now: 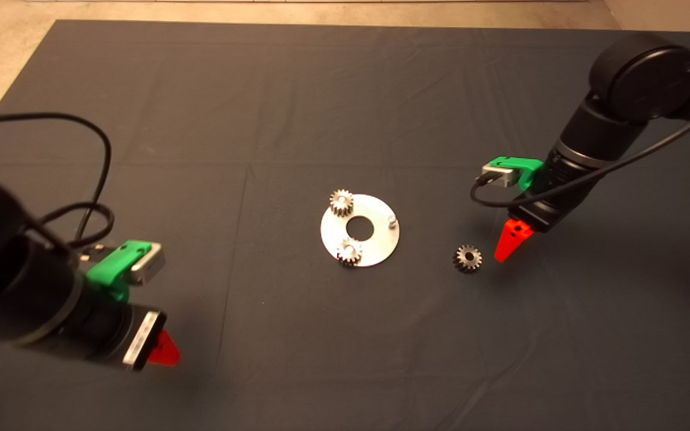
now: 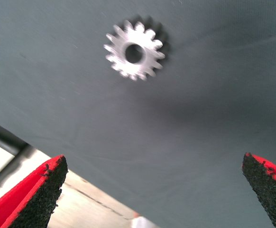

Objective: Install three planetary gears onto the carrier pins

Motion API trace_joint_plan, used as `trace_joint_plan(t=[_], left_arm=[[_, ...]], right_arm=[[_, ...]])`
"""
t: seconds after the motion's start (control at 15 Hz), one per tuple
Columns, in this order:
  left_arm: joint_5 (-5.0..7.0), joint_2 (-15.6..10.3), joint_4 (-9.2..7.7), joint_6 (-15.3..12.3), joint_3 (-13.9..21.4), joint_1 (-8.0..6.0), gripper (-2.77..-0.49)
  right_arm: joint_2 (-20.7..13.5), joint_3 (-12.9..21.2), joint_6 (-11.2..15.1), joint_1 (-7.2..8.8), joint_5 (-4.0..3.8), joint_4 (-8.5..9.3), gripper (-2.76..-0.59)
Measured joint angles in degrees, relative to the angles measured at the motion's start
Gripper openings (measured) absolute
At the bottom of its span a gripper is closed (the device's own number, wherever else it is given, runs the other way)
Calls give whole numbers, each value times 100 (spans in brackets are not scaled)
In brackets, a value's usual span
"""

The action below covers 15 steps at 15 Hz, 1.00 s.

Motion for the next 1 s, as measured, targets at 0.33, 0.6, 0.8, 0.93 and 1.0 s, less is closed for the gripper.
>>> trace_joint_plan(t=[0.33,0.6,0.8,0.93,1.0], left_arm=[[-9,-227,-31,-176,81,-4,-124],[2,-268,-48,-156,103,-6,-124],[7,-284,-48,-43,106,-5,-124],[4,-284,-51,23,106,-6,-124],[4,-286,-51,31,110,-6,-124]], right_arm=[[265,-72,-1271,1,2,-159,-61],[276,-65,-1723,-9,-22,-198,-61],[284,43,-2405,-129,-5,-297,-61],[281,59,-2856,-221,-17,-423,-61],[282,68,-3057,-265,-17,-482,-61]])
